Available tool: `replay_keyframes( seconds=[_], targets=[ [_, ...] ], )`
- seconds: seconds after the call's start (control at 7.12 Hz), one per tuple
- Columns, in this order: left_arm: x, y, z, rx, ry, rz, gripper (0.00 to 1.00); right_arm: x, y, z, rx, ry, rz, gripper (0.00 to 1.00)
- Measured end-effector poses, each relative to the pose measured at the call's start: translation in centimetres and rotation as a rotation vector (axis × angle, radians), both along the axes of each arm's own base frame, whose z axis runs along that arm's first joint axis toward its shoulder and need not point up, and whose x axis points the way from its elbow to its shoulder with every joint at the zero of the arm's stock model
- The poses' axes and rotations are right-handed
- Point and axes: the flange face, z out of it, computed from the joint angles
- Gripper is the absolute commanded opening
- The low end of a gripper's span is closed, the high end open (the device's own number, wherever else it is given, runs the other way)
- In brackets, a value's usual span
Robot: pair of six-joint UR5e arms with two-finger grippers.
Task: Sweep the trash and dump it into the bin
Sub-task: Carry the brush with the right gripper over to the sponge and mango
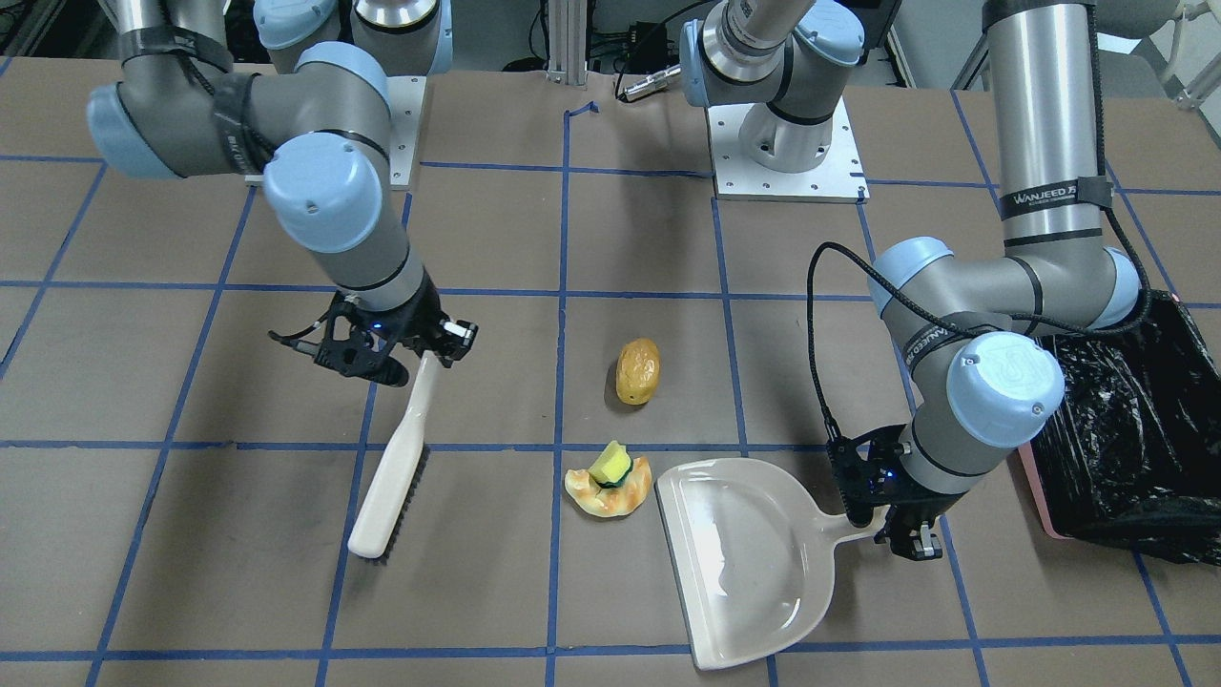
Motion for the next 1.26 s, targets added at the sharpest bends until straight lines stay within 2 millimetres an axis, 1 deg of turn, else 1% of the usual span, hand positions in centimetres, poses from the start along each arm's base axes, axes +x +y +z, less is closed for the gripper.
replay_keyframes(
  seconds=[0.14,0.28,0.56,0.7,0.84,0.98,1.12,1.26],
  targets=[
    [0.0,0.0,0.2,-0.001,-0.002,-0.003,0.00,3.5,1.7,0.0,0.010,-0.008,-0.038,0.00],
    [0.0,0.1,0.5,0.000,-0.003,-0.010,0.00,6.2,3.2,-0.1,0.021,-0.027,-0.068,0.00],
    [-0.3,0.4,0.8,0.017,-0.029,-0.032,0.00,10.1,5.5,-0.1,0.046,-0.066,-0.091,0.00],
    [-1.0,0.5,0.9,0.028,-0.073,-0.053,0.00,11.4,6.3,-0.3,0.062,-0.090,-0.103,0.00],
    [-1.7,0.5,1.0,0.033,-0.106,-0.072,0.00,12.3,6.7,-0.5,0.074,-0.112,-0.115,0.00],
    [-2.1,0.3,1.2,0.032,-0.120,-0.082,0.00,13.2,7.0,-0.9,0.077,-0.126,-0.116,0.00],
    [-2.2,0.2,1.2,0.030,-0.125,-0.086,0.00,14.1,7.1,-1.2,0.077,-0.143,-0.121,0.00],
    [-2.2,0.1,1.2,0.029,-0.127,-0.086,0.00,15.0,6.6,-1.2,0.079,-0.166,-0.142,0.00]
  ],
)
